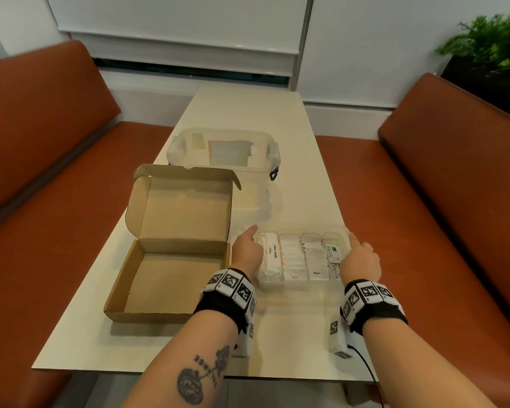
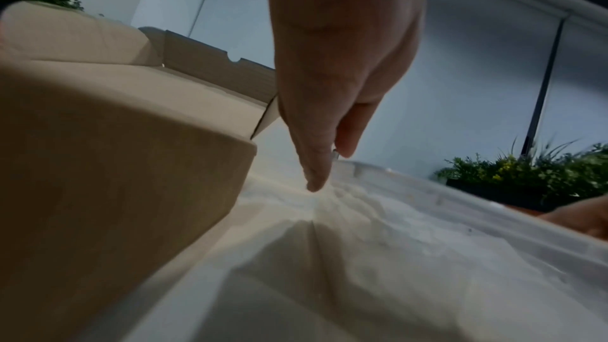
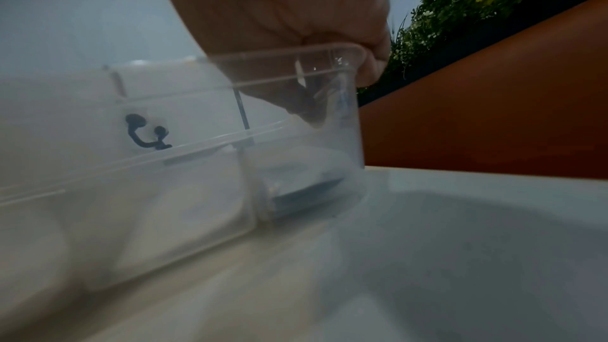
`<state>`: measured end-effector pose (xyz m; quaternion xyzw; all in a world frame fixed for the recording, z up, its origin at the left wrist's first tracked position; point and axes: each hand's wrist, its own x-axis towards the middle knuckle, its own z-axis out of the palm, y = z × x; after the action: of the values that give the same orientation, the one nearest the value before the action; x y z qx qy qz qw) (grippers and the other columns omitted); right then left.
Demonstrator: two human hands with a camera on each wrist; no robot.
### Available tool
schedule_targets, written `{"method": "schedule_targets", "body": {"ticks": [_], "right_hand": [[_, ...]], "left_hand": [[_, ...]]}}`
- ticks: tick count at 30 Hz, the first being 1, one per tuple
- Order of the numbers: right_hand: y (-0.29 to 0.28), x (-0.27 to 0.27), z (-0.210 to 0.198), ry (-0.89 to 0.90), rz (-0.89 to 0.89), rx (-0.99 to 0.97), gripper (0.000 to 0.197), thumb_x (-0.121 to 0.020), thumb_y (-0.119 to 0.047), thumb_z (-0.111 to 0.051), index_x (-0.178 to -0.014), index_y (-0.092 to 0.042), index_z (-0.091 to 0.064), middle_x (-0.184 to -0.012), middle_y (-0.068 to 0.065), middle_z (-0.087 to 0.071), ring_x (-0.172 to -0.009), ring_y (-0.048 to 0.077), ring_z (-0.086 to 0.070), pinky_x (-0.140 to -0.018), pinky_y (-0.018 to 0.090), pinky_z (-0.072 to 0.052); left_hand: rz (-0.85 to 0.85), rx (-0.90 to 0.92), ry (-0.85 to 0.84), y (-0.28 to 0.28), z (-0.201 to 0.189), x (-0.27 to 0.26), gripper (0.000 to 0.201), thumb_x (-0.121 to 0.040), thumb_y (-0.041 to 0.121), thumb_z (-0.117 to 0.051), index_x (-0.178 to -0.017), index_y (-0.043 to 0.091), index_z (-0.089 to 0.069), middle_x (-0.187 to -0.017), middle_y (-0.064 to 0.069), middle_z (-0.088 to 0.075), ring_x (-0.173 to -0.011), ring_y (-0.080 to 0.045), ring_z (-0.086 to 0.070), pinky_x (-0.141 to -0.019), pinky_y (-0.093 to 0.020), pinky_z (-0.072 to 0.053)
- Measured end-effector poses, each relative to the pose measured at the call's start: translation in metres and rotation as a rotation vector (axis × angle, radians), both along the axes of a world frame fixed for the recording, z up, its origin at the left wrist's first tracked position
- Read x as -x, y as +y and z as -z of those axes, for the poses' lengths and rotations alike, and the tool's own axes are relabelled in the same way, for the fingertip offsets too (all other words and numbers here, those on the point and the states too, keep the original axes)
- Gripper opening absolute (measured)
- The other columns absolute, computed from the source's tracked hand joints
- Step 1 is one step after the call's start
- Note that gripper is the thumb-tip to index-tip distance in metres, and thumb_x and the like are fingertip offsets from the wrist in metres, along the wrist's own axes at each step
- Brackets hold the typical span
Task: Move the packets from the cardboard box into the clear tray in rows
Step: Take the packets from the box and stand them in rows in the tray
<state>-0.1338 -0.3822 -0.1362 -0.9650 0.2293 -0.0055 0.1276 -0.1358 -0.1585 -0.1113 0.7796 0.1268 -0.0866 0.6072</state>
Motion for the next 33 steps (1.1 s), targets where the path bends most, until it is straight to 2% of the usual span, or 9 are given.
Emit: {"method": "schedule_targets", "body": {"ticks": [6, 14, 17, 20, 23, 25, 27, 30, 33], "right_hand": [[-0.006, 0.003, -0.002, -0.004, 0.002, -0.022, 0.066, -0.089, -0.003, -0.045, -0.147, -0.028, -0.026, -0.142, 0.013, -0.039, -0.119, 0.032, -0.044, -0.091, 0.044, -0.045], [-0.009, 0.004, -0.008, 0.015, 0.016, -0.056, 0.066, -0.089, -0.004, -0.046, -0.147, -0.026, -0.026, -0.142, 0.013, -0.039, -0.12, 0.033, -0.045, -0.091, 0.045, -0.048], [-0.001, 0.007, -0.017, -0.024, 0.035, -0.098, 0.061, -0.088, -0.005, -0.046, -0.145, -0.022, -0.031, -0.14, 0.014, -0.039, -0.119, 0.034, -0.045, -0.091, 0.046, -0.048], [0.022, 0.009, -0.032, -0.191, 0.002, -0.108, 0.053, -0.09, -0.009, -0.045, -0.141, -0.019, -0.035, -0.136, 0.011, -0.039, -0.116, 0.03, -0.045, -0.092, 0.044, -0.046], [0.064, 0.01, -0.048, -0.346, -0.149, -0.147, 0.044, -0.094, -0.014, -0.044, -0.138, -0.015, -0.041, -0.136, 0.011, -0.043, -0.12, 0.027, -0.046, -0.095, 0.037, -0.043], [0.1, 0.011, -0.054, -0.372, -0.265, -0.271, 0.039, -0.095, -0.015, -0.044, -0.134, -0.013, -0.047, -0.13, 0.012, -0.05, -0.117, 0.025, -0.048, -0.094, 0.032, -0.04], [0.136, 0.014, -0.055, -0.294, -0.371, -0.397, 0.037, -0.095, -0.015, -0.045, -0.132, -0.013, -0.05, -0.124, 0.012, -0.055, -0.113, 0.023, -0.051, -0.091, 0.029, -0.038], [0.177, 0.019, -0.047, -0.103, -0.449, -0.462, 0.041, -0.094, -0.017, -0.046, -0.135, -0.013, -0.046, -0.127, 0.013, -0.055, -0.116, 0.025, -0.052, -0.094, 0.03, -0.04], [0.199, 0.02, -0.037, 0.053, -0.466, -0.454, 0.047, -0.092, -0.018, -0.049, -0.138, -0.011, -0.04, -0.129, 0.015, -0.053, -0.115, 0.029, -0.053, -0.095, 0.034, -0.045]], "left_hand": [[0.03, -0.081, 0.02, -0.006, 0.005, -0.004, 0.063, -0.09, -0.014, -0.027, -0.148, 0.011, -0.033, -0.152, -0.01, -0.035, -0.139, -0.022, -0.034, -0.107, -0.026, -0.032], [0.029, -0.087, 0.017, -0.012, 0.003, -0.008, 0.062, -0.091, -0.013, -0.028, -0.148, 0.011, -0.033, -0.152, -0.01, -0.036, -0.139, -0.023, -0.034, -0.106, -0.025, -0.031], [0.026, -0.025, 0.0, -0.011, 0.0, -0.005, 0.054, -0.095, 0.003, -0.046, -0.147, 0.011, -0.034, -0.151, -0.009, -0.036, -0.14, -0.023, -0.033, -0.11, -0.03, -0.029], [-0.001, 0.116, -0.075, -0.005, -0.014, -0.005, 0.053, -0.095, 0.022, -0.055, -0.145, 0.013, -0.038, -0.149, -0.008, -0.039, -0.138, -0.022, -0.036, -0.11, -0.033, -0.031], [-0.107, 0.169, -0.158, 0.014, -0.034, -0.008, 0.044, -0.096, 0.021, -0.055, -0.139, 0.017, -0.047, -0.142, -0.005, -0.047, -0.127, -0.017, -0.045, -0.096, -0.026, -0.036], [-0.21, 0.142, -0.209, 0.036, -0.044, -0.01, 0.038, -0.096, 0.015, -0.053, -0.133, 0.018, -0.054, -0.135, -0.002, -0.054, -0.117, -0.014, -0.051, -0.094, -0.027, -0.042], [-0.334, 0.071, -0.241, 0.062, -0.048, -0.009, 0.033, -0.095, 0.009, -0.05, -0.126, 0.018, -0.059, -0.128, 0.0, -0.059, -0.111, -0.014, -0.056, -0.095, -0.029, -0.046], [-0.54, -0.081, -0.269, 0.104, -0.046, -0.002, 0.03, -0.095, 0.004, -0.047, -0.117, 0.017, -0.062, -0.118, 0.001, -0.063, -0.107, -0.015, -0.057, -0.086, -0.023, -0.042], [-0.699, -0.251, -0.255, 0.142, -0.042, 0.007, 0.034, -0.093, 0.002, -0.048, -0.123, 0.014, -0.056, -0.127, -0.003, -0.058, -0.117, -0.022, -0.052, -0.092, -0.029, -0.041]]}}
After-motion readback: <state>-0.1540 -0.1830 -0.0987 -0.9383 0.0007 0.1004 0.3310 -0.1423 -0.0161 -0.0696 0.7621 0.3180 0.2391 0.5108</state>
